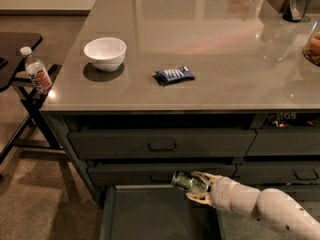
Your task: Pick green can from bottom drawer and place on counter
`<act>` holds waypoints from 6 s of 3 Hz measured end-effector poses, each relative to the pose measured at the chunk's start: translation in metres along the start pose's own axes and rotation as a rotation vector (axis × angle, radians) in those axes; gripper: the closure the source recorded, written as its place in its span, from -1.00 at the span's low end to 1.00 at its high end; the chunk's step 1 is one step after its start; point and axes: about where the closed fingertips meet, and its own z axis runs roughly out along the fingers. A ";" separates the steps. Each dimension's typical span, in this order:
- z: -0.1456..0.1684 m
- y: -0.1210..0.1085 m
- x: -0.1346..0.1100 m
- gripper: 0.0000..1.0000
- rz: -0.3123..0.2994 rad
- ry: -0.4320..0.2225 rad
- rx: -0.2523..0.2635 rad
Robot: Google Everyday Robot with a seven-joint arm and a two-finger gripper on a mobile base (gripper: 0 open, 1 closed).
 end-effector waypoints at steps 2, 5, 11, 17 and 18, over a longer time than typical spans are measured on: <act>-0.022 -0.012 -0.012 1.00 -0.029 -0.001 0.021; -0.153 -0.088 -0.119 1.00 -0.256 -0.075 0.155; -0.175 -0.258 -0.260 1.00 -0.441 0.012 0.245; -0.063 -0.328 -0.211 0.64 -0.276 0.003 0.122; -0.063 -0.328 -0.211 0.18 -0.276 0.003 0.122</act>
Offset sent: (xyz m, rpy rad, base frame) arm -0.0125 -0.0320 0.0698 -0.0336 -0.0957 -0.0066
